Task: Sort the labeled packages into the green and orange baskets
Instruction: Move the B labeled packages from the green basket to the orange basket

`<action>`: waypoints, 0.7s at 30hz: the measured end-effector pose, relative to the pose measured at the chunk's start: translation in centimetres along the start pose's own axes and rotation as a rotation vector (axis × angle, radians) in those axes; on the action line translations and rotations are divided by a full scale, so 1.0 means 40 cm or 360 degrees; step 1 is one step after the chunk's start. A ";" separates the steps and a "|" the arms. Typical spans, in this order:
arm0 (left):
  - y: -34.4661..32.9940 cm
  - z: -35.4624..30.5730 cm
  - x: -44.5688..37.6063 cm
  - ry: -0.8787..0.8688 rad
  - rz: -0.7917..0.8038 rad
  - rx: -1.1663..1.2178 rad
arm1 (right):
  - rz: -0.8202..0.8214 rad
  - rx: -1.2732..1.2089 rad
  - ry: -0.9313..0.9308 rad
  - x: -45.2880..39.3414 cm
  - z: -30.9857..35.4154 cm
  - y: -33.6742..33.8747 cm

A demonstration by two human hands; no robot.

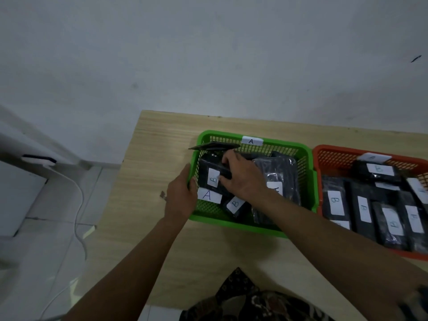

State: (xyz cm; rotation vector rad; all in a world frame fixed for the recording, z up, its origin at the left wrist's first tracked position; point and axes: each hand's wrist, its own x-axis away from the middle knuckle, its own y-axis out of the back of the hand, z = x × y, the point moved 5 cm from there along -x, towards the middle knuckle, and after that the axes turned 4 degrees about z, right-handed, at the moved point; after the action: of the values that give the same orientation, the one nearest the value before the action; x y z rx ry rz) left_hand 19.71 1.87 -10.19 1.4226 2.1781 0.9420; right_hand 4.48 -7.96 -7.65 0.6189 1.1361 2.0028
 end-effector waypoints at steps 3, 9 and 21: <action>0.008 -0.004 -0.006 -0.0002 -0.0032 0.0017 | -0.0037 -0.0231 0.0035 0.028 -0.006 0.011; 0.023 -0.113 -0.001 -0.0133 -0.0204 0.0126 | -0.0436 -0.1462 -0.0440 0.131 -0.110 0.088; -0.230 -0.416 0.039 0.0029 0.0478 0.0961 | -0.0864 -0.2091 -0.0668 0.385 -0.312 0.222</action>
State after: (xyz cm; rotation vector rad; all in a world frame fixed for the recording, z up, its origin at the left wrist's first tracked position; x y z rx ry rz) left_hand 2.58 -4.64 -4.84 2.0592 2.4220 0.3794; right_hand -16.94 -5.18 -5.31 -0.0078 -0.3378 1.5698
